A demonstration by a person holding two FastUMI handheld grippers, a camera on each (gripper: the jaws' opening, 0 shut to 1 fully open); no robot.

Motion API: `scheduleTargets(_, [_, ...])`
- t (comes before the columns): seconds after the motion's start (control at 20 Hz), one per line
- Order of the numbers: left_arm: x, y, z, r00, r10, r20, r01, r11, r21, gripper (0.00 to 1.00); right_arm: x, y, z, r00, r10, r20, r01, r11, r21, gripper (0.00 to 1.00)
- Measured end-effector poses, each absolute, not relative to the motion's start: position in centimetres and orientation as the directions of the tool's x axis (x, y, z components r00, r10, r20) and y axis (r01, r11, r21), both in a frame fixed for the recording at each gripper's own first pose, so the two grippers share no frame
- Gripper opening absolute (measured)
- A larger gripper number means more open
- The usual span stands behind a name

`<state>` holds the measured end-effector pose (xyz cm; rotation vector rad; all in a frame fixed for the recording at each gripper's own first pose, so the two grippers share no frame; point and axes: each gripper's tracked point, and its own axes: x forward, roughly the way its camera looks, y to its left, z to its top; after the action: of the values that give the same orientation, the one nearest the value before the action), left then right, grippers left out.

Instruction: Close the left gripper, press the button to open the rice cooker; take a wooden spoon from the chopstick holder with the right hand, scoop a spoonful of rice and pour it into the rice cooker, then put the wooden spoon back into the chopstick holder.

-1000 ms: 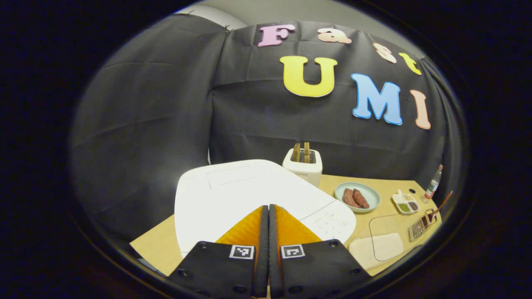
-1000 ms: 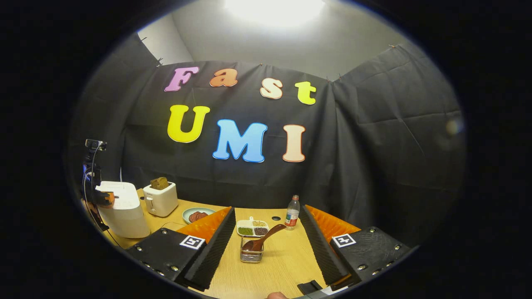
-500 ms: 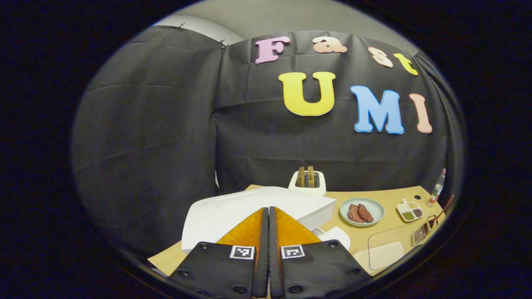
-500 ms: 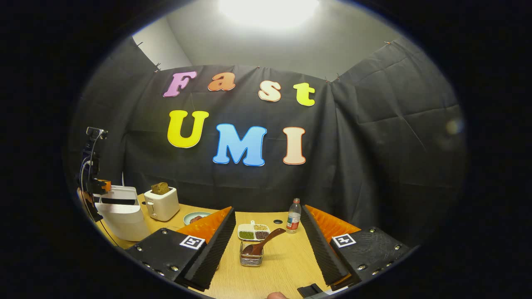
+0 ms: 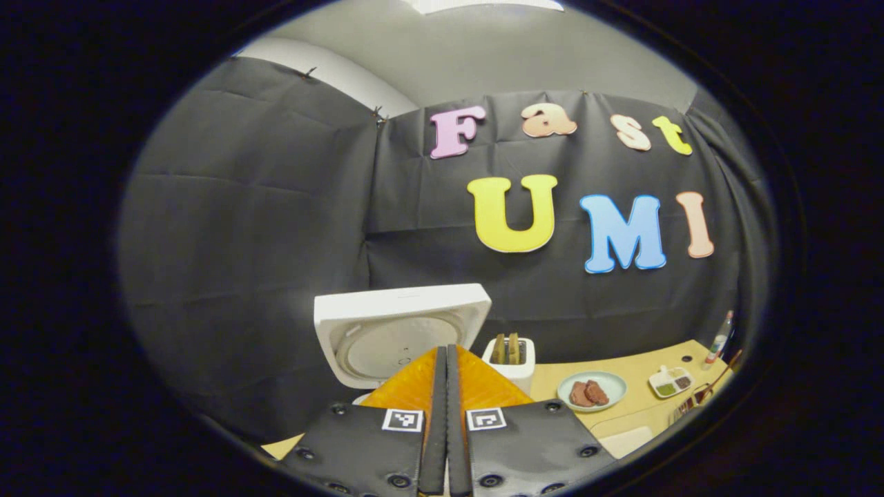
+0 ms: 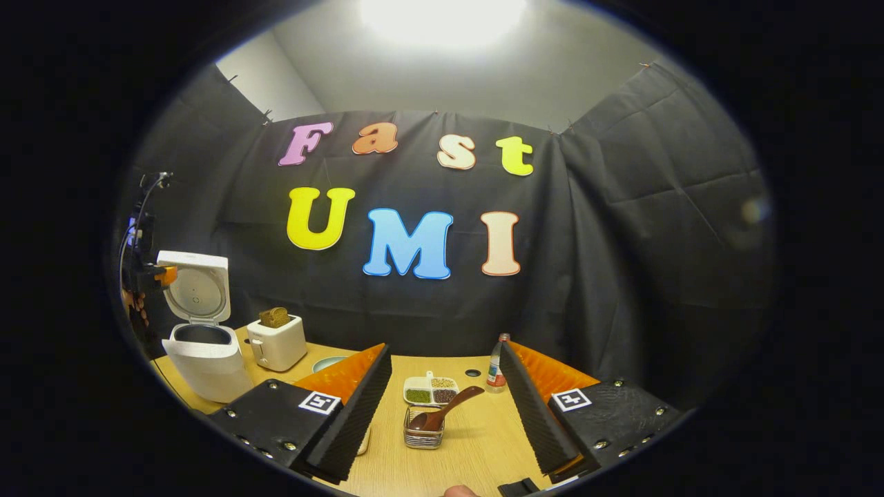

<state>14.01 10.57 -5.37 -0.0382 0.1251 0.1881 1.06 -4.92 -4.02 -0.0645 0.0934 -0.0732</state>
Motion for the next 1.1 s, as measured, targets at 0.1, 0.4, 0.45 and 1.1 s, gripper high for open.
scheduleTargets(0.1, [12.9,8.9,-4.1,0.982,0.154,-0.105,-0.16,0.986,-0.048,0.23,1.9,-5.0,-4.1,0.994,-0.064,-0.09,0.058,0.996,-0.062,0.96])
scheduleTargets(0.4, [9.1,5.9,-0.9,0.992,0.123,-0.037,-0.124,0.992,-0.027,0.84,5.2,-6.1,-4.2,0.996,-0.047,-0.077,0.044,0.998,-0.04,0.96])
scheduleTargets(0.45, [8.4,5.6,-0.5,0.992,0.123,-0.027,-0.124,0.992,-0.027,0.84,5.8,-6.3,-4.2,0.996,-0.047,-0.074,0.044,0.998,-0.036,0.96])
scheduleTargets(1.1, [2.0,5.1,2.0,0.986,0.169,-0.003,-0.169,0.985,-0.012,1.0,12.9,-9.5,-11.5,0.975,-0.059,-0.216,0.073,0.996,0.053,0.96])
